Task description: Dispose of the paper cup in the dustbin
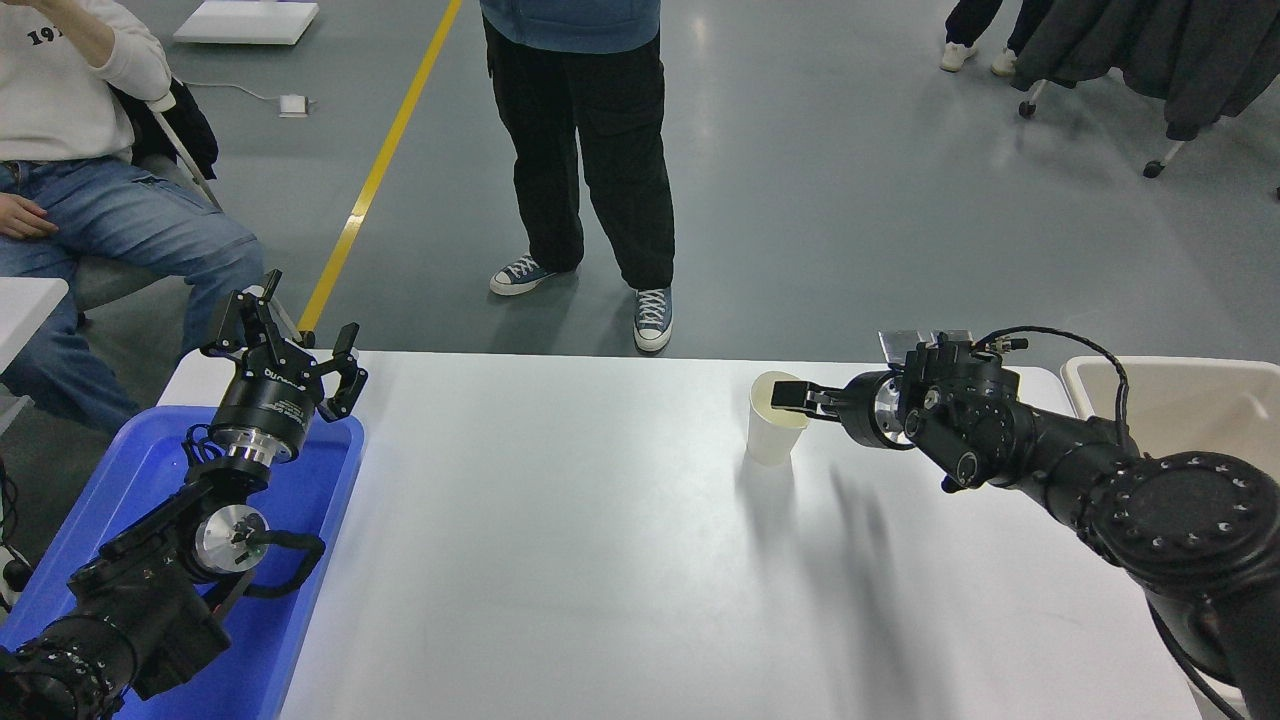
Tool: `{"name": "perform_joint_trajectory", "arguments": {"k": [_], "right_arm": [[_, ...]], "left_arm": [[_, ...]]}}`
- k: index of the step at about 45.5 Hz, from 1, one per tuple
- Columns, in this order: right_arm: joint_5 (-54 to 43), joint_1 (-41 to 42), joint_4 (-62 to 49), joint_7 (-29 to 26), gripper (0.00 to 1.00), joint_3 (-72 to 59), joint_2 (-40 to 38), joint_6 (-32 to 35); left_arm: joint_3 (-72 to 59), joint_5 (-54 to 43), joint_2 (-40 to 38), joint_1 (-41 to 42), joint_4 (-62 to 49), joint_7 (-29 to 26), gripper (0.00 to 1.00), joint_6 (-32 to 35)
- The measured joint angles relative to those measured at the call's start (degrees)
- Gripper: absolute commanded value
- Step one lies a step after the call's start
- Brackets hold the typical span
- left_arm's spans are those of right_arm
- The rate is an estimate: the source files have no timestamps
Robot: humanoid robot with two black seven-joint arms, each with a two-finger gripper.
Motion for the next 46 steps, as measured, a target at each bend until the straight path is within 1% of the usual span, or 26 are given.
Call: {"name": "perform_joint_trajectory", "arguments": {"k": [3, 12, 14, 20, 23, 27, 31, 34, 35, 36, 37, 40, 44, 46], "right_arm": [[0.1, -0.2, -0.1, 0.3, 0.92, 0.1, 0.0, -0.3], [0.2, -0.5, -0.1, 1.2, 0.88, 0.3, 0.0, -0.9], [0.2, -0.6, -0.1, 1.4, 0.85, 0.4, 0.0, -0.9], [0.3, -0.7, -0.1, 2.0, 0.69, 0.4, 0.0, -1.1], [0.3, -0.7, -0.1, 2.3, 0.66, 0.4, 0.0, -1.1], [0.3, -0.7, -0.1, 2.6, 0.56, 0.3, 0.0, -1.2], [0.3, -0.7, -0.1, 2.9, 0.51, 0.1, 0.0, -1.2], [0.3, -0.7, -0.1, 3.2, 0.43, -0.1, 0.0, -1.2], [0.3, -0.7, -0.1, 3.2, 0.39, -0.1, 0.0, -1.2], [0.3, -0.7, -0.2, 3.3, 0.37, -0.2, 0.0, -1.2], [0.3, -0.7, -0.2, 3.4, 0.33, -0.2, 0.0, -1.2], [0.3, -0.7, -0.2, 3.5, 0.11, -0.3, 0.0, -1.2], [0.2, -0.7, -0.2, 3.6, 0.0, -0.4, 0.0, -1.2], [0.2, -0.7, -0.2, 3.6, 0.0, -0.4, 0.0, -1.1]], "left_arm": [[0.0, 0.0, 0.0, 0.0, 0.0, 0.0, 1.0, 0.0], [0.0, 0.0, 0.0, 0.0, 0.0, 0.0, 1.0, 0.0], [0.0, 0.0, 0.0, 0.0, 0.0, 0.0, 1.0, 0.0], [0.0, 0.0, 0.0, 0.0, 0.0, 0.0, 1.0, 0.0], [0.0, 0.0, 0.0, 0.0, 0.0, 0.0, 1.0, 0.0], [0.0, 0.0, 0.0, 0.0, 0.0, 0.0, 1.0, 0.0], [0.0, 0.0, 0.0, 0.0, 0.0, 0.0, 1.0, 0.0], [0.0, 0.0, 0.0, 0.0, 0.0, 0.0, 1.0, 0.0], [0.0, 0.0, 0.0, 0.0, 0.0, 0.0, 1.0, 0.0], [0.0, 0.0, 0.0, 0.0, 0.0, 0.0, 1.0, 0.0], [0.0, 0.0, 0.0, 0.0, 0.0, 0.0, 1.0, 0.0], [0.0, 0.0, 0.0, 0.0, 0.0, 0.0, 1.0, 0.0], [0.0, 0.0, 0.0, 0.0, 0.0, 0.0, 1.0, 0.0], [0.0, 0.0, 0.0, 0.0, 0.0, 0.0, 1.0, 0.0]]}}
